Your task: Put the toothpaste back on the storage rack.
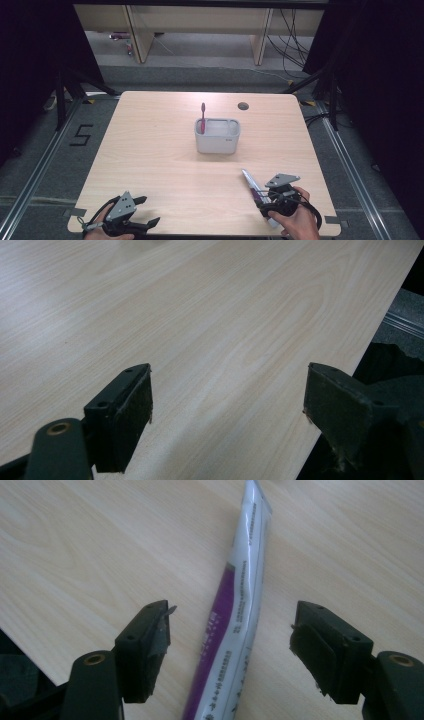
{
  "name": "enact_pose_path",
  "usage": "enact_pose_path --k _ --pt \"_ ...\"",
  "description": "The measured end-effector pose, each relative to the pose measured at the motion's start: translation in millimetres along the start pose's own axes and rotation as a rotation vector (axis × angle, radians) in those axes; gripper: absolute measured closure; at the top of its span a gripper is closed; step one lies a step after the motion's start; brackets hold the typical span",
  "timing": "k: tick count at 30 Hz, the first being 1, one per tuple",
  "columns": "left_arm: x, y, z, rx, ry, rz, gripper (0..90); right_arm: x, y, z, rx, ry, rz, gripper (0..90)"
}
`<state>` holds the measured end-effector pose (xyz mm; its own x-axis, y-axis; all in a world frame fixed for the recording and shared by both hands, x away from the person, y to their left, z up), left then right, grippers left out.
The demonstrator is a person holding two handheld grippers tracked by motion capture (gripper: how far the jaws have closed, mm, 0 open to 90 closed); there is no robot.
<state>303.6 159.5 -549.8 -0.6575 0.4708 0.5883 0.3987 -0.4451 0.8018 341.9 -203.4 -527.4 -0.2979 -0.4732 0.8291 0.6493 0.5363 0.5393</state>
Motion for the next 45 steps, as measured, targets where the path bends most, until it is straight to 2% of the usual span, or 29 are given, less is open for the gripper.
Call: enact_pose_path --k 1,2,3,4,8,10,14,15,18,20,22,25,26,27,28,29,31,32,33,35,38,39,40,41,43,44,45 --pt "-0.7 1.0 -1.8 0.016 -0.006 -0.009 19.2 -2.2 0.8 -3.3 0.016 -0.008 0.008 35.2" --pt "-0.8 0.7 -1.9 0.014 -0.013 -0.005 19.2 -3.6 0.7 -4.0 0.011 -0.005 0.021 36.4" --pt "-0.6 -0.8 0.0 -0.004 -0.007 0.005 19.2 -5.4 1.2 -4.9 0.006 -0.004 0.027 37.4" --pt "-1.4 -0.2 -1.7 0.009 -0.012 -0.009 19.2 -7.0 1.8 -6.5 0.019 0.0 0.036 39.1" --pt "-1.7 -0.9 -3.6 0.012 -0.018 -0.001 19.2 -14.9 1.9 -6.9 -0.024 0.008 0.064 42.0" --pt "-1.8 -2.2 -3.1 -0.004 -0.017 0.006 19.2 -18.4 1.6 -7.8 -0.012 0.016 0.085 44.3" --pt "-1.3 -3.1 -2.4 -0.015 -0.02 0.015 19.2 -25.6 2.8 -8.1 -0.03 0.026 0.11 47.0" --pt "-1.9 -2.0 -3.9 0.004 -0.018 0.001 19.2 -27.1 3.0 -7.9 -0.038 0.03 0.115 47.8" --pt "-0.1 -3.4 -0.9 -0.033 -0.017 0.017 19.7 -29.3 3.1 -6.5 -0.051 0.036 0.141 49.2" --pt "-1.2 -1.1 -5.6 0.009 -0.032 -0.01 21.2 -30.8 4.1 -8.4 -0.041 0.037 0.151 50.1" --pt "-1.2 -0.9 -5.7 0.01 -0.032 -0.012 21.1 -30.9 3.8 -9.8 -0.045 0.026 0.159 50.5" --pt "-0.7 -0.4 -5.5 0.015 -0.026 -0.013 21.1 -31.0 -0.1 -9.2 -0.067 0.029 0.197 51.8" --pt "-0.4 -1.1 -4.9 0.005 -0.023 -0.009 21.2 -31.9 -1.0 -8.7 -0.076 0.036 0.2 52.2" --pt "0.3 -2.5 -2.9 -0.02 -0.018 0.002 21.2 -32.0 -1.6 -9.6 -0.066 0.038 0.207 52.6" --pt "0.1 -2.4 -3.3 -0.015 -0.02 0.003 21.2 -32.5 -2.0 -10.0 -0.062 0.041 0.208 53.2" --pt "-0.8 -0.7 -6.5 0.015 -0.035 -0.012 21.2 -32.7 -2.2 -10.6 -0.05 0.046 0.212 53.7" --pt "0.0 -1.9 -7.0 0.005 -0.04 0.001 21.5 -32.7 -3.2 -8.8 -0.059 0.047 0.218 54.4" --pt "0.2 -2.2 -6.6 -0.004 -0.04 0.003 21.6 -33.8 -2.6 -12.0 -0.024 0.04 0.218 54.5" --pt "0.3 -2.0 -6.7 -0.004 -0.04 0.004 21.8 -33.3 -4.9 -7.9 -0.076 0.046 0.236 54.6" --pt "-0.5 -0.8 -7.3 0.01 -0.042 -0.008 21.9 -34.4 -3.6 -11.4 -0.035 0.041 0.236 55.1" --pt "-0.7 -2.2 -7.2 0.01 -0.038 -0.001 21.9 -36.1 -3.5 -12.3 -0.024 0.045 0.249 57.1" --pt "-1.2 -3.2 -5.0 -0.009 -0.035 0.003 21.9 -35.9 -3.6 -11.3 -0.029 0.05 0.259 58.0" --pt "-1.8 -1.6 -7.2 0.016 -0.043 -0.01 21.9 -36.8 -2.5 -12.5 -0.015 0.05 0.255 59.0" --pt "-0.8 -1.7 -6.9 0.016 -0.038 -0.006 21.9 -36.6 -2.7 -11.5 -0.03 0.049 0.259 59.5" --pt "0.8 -2.7 -5.3 -0.003 -0.041 0.002 21.9 -36.6 -1.9 -12.2 -0.023 0.049 0.269 59.9" --pt "1.1 -1.8 -5.7 0.005 -0.036 -0.003 21.9 -37.2 -1.4 -12.3 -0.021 0.055 0.273 60.0" --pt "1.1 -1.0 -6.2 0.016 -0.036 -0.008 21.9 -36.6 -2.5 -9.4 -0.056 0.059 0.291 60.1"
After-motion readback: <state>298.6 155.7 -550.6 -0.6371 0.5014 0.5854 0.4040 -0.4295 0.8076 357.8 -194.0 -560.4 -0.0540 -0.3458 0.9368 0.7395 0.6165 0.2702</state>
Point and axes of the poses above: each handheld gripper's, and its own axes: x roughly backward along the jaws, y roughly out of its top, z roughly to its left, the point moved 9 cm from there along -x, roughly forward along the jaws, and after that the axes turned 13 degrees about y, right-handed, at the moved point
